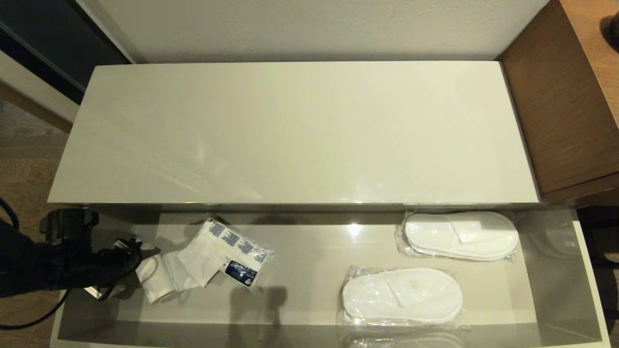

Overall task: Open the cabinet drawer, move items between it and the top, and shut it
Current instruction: Take out the roll paper from the drawer

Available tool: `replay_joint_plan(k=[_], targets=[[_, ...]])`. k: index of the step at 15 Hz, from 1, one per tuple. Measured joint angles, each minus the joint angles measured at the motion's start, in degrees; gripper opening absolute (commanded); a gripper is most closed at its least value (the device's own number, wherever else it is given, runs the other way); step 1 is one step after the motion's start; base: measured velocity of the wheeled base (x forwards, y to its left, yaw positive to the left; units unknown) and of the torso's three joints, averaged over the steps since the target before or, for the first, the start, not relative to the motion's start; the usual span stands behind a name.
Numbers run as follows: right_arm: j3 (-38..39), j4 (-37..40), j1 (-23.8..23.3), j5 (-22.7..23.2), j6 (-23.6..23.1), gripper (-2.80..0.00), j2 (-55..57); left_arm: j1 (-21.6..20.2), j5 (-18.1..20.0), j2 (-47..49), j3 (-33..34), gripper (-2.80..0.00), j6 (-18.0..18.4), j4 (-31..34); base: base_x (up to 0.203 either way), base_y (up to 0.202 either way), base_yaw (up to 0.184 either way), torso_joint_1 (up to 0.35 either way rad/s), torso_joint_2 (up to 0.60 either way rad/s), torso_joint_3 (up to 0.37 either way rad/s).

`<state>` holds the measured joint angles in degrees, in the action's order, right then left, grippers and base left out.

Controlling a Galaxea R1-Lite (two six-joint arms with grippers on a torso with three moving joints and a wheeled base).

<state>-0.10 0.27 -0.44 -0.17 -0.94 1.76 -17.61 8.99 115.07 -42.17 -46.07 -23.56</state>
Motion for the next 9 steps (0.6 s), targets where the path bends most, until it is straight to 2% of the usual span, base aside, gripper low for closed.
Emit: replay_joint_plan(k=[5, 6, 9], targets=[[0.0, 0.0, 0.0, 0.1, 0.0, -2.8, 0.0, 0.4, -1.0, 0.7, 0.6, 0.0, 0.9, -0.4, 0.0, 0.0, 0.0, 0.0, 0.0, 0.0], [0.0, 0.0, 0.0, 0.1, 0.0, -2.8, 0.0, 0.7, -2.4, 0.6, 1.8, 0.0, 2.4, -2.4, 0.0, 0.0, 0.0, 0.0, 0.0, 0.0], [0.0, 0.0, 0.0, 0.0, 0.0, -2.8, 0.0, 2.3, -8.9, -0.4, 9.7, 0.0, 11.1, -16.6, 0.0, 0.0, 0.0, 0.0, 0.0, 0.0]])
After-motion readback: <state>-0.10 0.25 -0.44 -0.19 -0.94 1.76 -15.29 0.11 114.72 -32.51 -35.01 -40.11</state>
